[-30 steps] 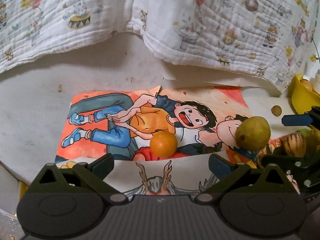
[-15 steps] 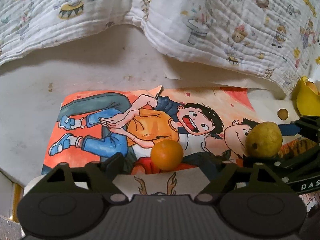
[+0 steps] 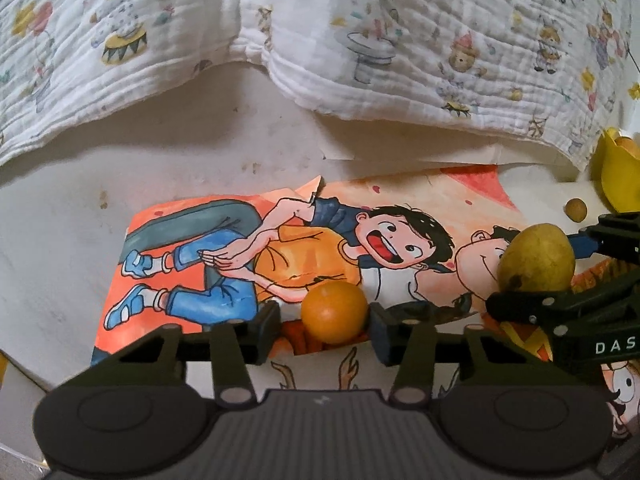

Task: Organize fruits
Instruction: 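Grasp the small orange with the left tool while the right tool grasps the green pear, then carry the orange and pear over the metal tray with both tools, then lower the orange and pear into the tray and open both tools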

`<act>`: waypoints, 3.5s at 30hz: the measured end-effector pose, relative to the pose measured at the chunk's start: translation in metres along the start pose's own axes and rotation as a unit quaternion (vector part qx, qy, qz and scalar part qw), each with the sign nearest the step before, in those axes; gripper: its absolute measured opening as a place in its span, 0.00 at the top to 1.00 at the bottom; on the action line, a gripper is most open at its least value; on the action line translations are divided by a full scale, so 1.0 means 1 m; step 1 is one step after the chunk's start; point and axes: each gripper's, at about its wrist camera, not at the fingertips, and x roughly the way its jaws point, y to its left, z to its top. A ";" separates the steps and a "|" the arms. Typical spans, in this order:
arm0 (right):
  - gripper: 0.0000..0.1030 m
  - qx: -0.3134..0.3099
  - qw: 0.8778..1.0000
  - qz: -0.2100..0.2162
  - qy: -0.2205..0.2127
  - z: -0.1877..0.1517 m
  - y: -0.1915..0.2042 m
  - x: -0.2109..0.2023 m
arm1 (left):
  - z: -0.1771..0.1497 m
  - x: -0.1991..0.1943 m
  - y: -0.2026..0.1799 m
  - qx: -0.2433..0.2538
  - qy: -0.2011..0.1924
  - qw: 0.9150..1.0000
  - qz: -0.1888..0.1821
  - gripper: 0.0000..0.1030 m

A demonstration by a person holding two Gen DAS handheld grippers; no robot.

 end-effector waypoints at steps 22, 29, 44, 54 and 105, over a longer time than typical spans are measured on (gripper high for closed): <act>0.28 0.004 0.999 0.029 -0.037 -0.004 0.005 -0.032 | 0.001 -0.029 -0.011 -0.004 -0.003 1.000 -0.025 0.64; 0.28 0.006 0.998 0.036 -0.049 -0.009 0.007 -0.069 | 0.001 -0.058 -0.021 0.000 -0.013 0.999 -0.032 0.64; 0.28 0.005 0.998 0.050 -0.048 -0.065 0.026 -0.156 | -0.031 -0.127 -0.055 0.005 -0.011 0.997 -0.081 0.64; 0.28 0.020 0.998 0.059 -0.020 -0.110 0.036 -0.185 | -0.059 -0.149 -0.078 0.025 0.012 0.992 -0.122 0.64; 0.18 0.084 0.995 0.058 -0.012 -0.164 0.033 -0.226 | -0.104 -0.190 -0.110 0.094 0.050 0.990 -0.095 0.43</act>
